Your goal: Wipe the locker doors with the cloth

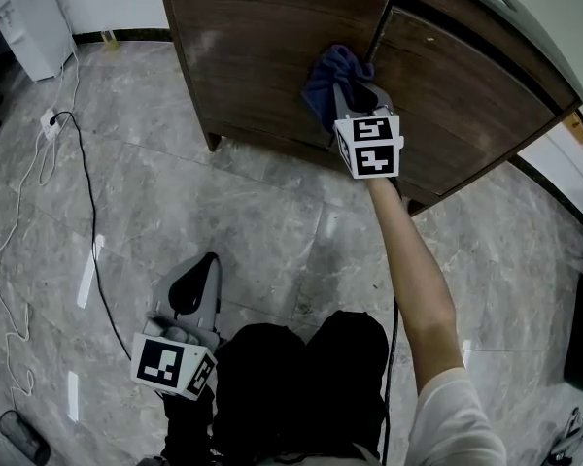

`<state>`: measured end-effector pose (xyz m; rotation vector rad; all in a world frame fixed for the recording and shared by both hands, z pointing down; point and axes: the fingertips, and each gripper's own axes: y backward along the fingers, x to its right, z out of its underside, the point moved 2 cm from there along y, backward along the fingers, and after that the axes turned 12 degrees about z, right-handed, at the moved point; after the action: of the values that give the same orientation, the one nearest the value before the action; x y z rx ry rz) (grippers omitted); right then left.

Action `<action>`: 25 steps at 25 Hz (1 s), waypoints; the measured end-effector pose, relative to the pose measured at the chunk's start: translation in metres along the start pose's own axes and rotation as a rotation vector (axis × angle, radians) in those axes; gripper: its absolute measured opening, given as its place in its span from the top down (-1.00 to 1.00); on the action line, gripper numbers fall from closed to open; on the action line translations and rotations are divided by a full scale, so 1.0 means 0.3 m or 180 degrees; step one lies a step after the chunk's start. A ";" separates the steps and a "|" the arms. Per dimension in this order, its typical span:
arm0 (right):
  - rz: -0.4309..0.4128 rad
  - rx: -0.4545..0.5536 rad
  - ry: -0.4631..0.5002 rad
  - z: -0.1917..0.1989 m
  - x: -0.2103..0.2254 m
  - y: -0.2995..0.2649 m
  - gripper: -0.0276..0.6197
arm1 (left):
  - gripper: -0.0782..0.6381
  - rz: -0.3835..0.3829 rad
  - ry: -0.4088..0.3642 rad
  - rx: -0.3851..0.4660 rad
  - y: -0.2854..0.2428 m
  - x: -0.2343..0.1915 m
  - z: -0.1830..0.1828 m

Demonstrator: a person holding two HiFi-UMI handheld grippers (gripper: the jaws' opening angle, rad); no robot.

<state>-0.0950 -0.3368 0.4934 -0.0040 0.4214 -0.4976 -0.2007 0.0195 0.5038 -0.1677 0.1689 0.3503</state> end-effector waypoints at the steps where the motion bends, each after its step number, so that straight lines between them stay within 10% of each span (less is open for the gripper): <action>1: -0.0012 -0.0018 0.0024 0.016 -0.013 -0.004 0.71 | 0.78 -0.0005 0.0002 -0.0004 0.002 -0.004 0.001; 25: -0.0563 -0.0705 0.0131 0.396 -0.333 -0.087 0.72 | 0.78 -0.0167 0.0074 -0.0134 0.008 -0.092 0.045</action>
<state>-0.1398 -0.3251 0.6438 -0.2468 0.5176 -0.6235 -0.2253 0.0152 0.5218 -0.2175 0.1798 0.2999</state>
